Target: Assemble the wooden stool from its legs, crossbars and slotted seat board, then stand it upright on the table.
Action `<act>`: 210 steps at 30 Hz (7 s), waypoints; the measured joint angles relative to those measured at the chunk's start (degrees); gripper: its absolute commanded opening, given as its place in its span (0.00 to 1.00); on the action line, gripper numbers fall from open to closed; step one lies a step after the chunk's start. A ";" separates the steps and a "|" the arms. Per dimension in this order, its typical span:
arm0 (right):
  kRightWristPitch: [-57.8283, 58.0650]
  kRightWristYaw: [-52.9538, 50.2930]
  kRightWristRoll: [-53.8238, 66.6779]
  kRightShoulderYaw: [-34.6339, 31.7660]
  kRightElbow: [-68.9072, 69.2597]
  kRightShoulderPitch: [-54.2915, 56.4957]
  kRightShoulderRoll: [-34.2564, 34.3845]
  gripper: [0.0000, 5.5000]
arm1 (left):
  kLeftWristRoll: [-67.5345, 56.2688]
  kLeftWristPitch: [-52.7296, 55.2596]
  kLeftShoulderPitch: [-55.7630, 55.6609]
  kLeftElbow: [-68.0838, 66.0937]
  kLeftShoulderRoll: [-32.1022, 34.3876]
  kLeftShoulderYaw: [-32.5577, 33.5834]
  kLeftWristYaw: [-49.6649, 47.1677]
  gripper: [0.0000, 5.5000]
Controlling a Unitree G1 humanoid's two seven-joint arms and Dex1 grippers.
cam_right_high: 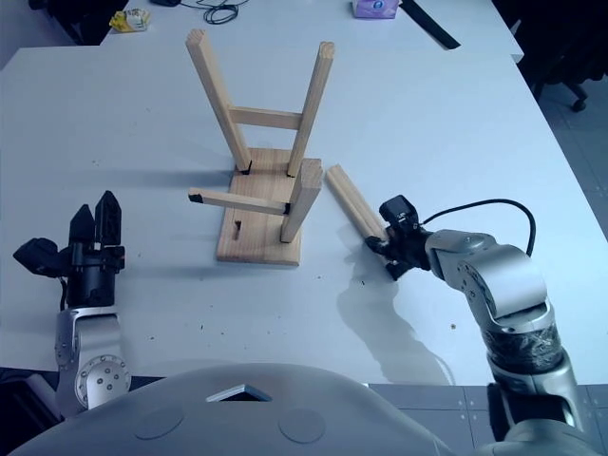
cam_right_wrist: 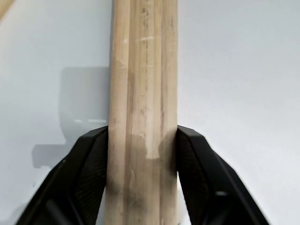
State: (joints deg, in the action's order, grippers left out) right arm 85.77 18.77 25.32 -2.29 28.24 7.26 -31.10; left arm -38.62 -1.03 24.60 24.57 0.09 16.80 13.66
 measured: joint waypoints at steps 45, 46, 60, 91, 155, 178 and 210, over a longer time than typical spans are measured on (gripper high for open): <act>-35.65 -25.31 81.81 -33.23 -10.11 22.46 33.62 0.38 | -15.52 19.47 -33.89 -8.86 18.41 5.49 10.02 0.61; -38.00 -27.76 84.59 -31.34 -7.93 20.80 35.57 0.38 | -16.73 20.22 -34.75 -8.73 18.40 5.50 10.03 0.61; -40.94 -28.81 87.06 -1.77 0.89 15.04 40.38 0.38 | -34.88 30.76 -50.85 -13.31 16.89 3.44 12.99 0.61; -43.10 -19.73 -10.14 26.40 -10.54 4.64 -25.68 0.37 | -29.75 17.61 -18.79 9.59 10.30 14.65 -2.32 0.61; -114.74 4.78 -38.01 17.39 -41.82 6.64 -21.33 0.82 | -27.40 6.46 -8.17 13.93 6.44 10.44 -6.08 0.61; -130.38 8.09 -48.32 17.57 -61.03 11.98 -21.66 0.82 | -26.53 6.03 -5.91 15.25 6.12 9.63 -6.12 0.61; -136.27 -2.47 -56.85 18.95 -61.48 6.63 -28.85 0.82 | -25.57 4.98 -4.10 15.78 5.84 7.76 -6.20 0.61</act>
State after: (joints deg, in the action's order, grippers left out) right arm -50.50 16.30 -31.53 16.66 -33.24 13.88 -59.94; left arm -64.19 3.94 20.50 40.34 5.93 24.56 7.47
